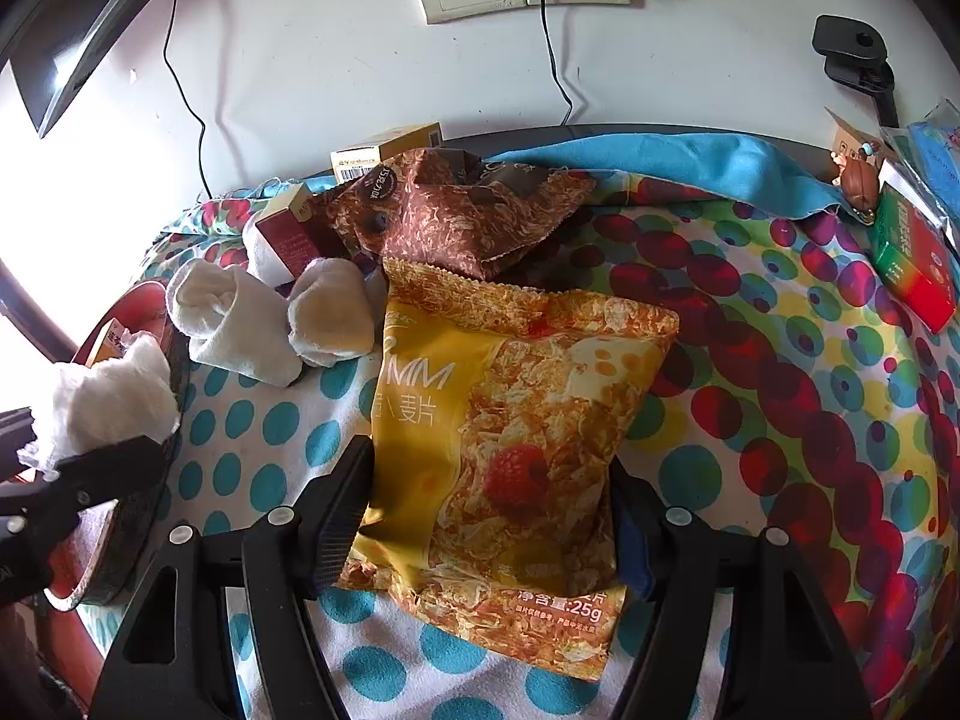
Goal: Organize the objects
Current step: 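Carry the plastic bag with the left gripper into the red tray and release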
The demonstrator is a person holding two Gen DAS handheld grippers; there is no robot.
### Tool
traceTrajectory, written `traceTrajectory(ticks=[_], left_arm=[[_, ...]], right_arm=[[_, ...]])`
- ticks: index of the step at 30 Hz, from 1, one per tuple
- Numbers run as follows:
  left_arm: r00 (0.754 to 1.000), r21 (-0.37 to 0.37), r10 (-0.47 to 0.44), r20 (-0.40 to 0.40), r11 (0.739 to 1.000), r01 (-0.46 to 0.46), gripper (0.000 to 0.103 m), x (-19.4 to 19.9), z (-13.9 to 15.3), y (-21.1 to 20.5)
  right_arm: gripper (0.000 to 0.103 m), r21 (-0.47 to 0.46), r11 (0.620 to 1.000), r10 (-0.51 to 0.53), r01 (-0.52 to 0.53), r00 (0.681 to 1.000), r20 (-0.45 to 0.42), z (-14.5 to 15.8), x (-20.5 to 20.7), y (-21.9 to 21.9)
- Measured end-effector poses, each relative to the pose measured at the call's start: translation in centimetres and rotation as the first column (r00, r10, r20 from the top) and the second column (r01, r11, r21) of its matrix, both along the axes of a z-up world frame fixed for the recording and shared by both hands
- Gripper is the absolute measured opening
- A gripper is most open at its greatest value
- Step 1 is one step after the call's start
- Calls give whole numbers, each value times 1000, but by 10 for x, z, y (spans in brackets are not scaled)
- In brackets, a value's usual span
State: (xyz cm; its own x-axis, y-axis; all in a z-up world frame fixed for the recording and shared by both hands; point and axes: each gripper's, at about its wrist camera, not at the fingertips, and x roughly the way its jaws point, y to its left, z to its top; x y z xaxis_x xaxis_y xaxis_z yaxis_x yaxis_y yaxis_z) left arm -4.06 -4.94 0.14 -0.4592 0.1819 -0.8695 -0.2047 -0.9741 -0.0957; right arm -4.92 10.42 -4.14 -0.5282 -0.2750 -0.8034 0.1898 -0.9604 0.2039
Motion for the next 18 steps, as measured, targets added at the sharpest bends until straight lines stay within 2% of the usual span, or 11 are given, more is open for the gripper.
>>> traceTrajectory(ticks=[18], left_arm=[[991,3,130,-32,991,-130,31,6,27,-51]], right_arm=[[67,17,1000,8,-8,1000,3,-1,-1,-2]])
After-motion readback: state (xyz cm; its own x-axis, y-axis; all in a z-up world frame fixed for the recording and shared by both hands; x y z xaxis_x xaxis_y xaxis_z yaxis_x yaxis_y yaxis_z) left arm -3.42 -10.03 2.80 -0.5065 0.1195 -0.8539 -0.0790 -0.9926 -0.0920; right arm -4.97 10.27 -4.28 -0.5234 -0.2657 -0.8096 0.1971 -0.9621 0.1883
